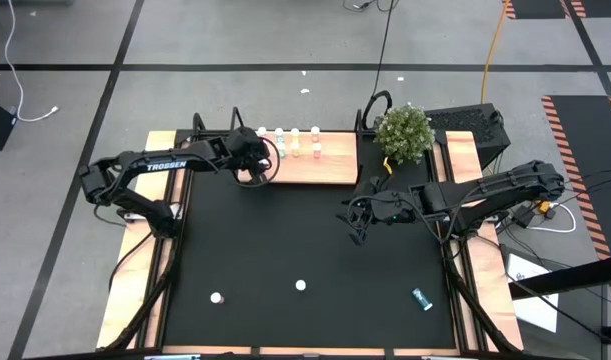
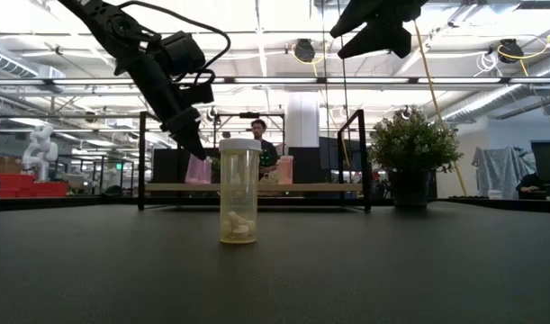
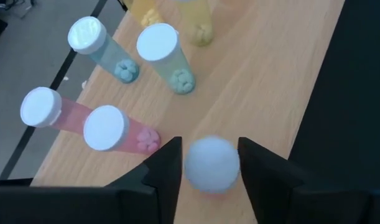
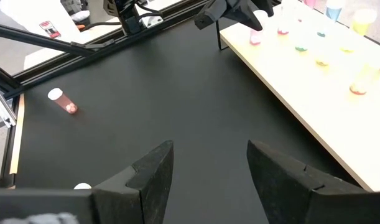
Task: Pick and place medicine bottles onto shelf by color
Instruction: Put the pink medicine bottle on the shelf aligned with the other pink medicine bottle, then put the blue medicine bottle on the shelf aligned with the other blue medicine bottle
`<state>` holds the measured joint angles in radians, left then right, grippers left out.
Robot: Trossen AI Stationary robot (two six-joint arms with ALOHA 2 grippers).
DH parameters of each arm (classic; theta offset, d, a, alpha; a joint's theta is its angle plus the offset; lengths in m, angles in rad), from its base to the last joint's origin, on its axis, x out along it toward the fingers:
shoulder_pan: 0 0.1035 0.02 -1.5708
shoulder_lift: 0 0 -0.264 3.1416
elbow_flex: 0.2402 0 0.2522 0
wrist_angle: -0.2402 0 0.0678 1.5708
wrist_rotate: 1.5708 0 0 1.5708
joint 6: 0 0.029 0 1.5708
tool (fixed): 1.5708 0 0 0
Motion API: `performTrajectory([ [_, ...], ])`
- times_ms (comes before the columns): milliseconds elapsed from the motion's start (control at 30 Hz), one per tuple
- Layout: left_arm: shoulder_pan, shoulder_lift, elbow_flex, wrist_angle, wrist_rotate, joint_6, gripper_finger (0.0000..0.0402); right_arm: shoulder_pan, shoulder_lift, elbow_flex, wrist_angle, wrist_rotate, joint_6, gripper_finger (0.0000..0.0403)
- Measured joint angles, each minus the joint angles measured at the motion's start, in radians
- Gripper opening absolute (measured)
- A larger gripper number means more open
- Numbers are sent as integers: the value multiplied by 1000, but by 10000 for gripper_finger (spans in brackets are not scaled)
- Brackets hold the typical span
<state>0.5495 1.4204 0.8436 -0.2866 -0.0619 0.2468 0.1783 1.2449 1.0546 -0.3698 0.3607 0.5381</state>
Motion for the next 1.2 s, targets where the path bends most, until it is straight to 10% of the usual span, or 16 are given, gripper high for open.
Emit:
performTrajectory([
  [800,-84,-125,240,-235,-21,-26,266,3,0,-1,51,-153,-79,194],
  [1200,-356,-150,492,-427,43,-423,223,182,2,-137,61,-66,446,131],
])
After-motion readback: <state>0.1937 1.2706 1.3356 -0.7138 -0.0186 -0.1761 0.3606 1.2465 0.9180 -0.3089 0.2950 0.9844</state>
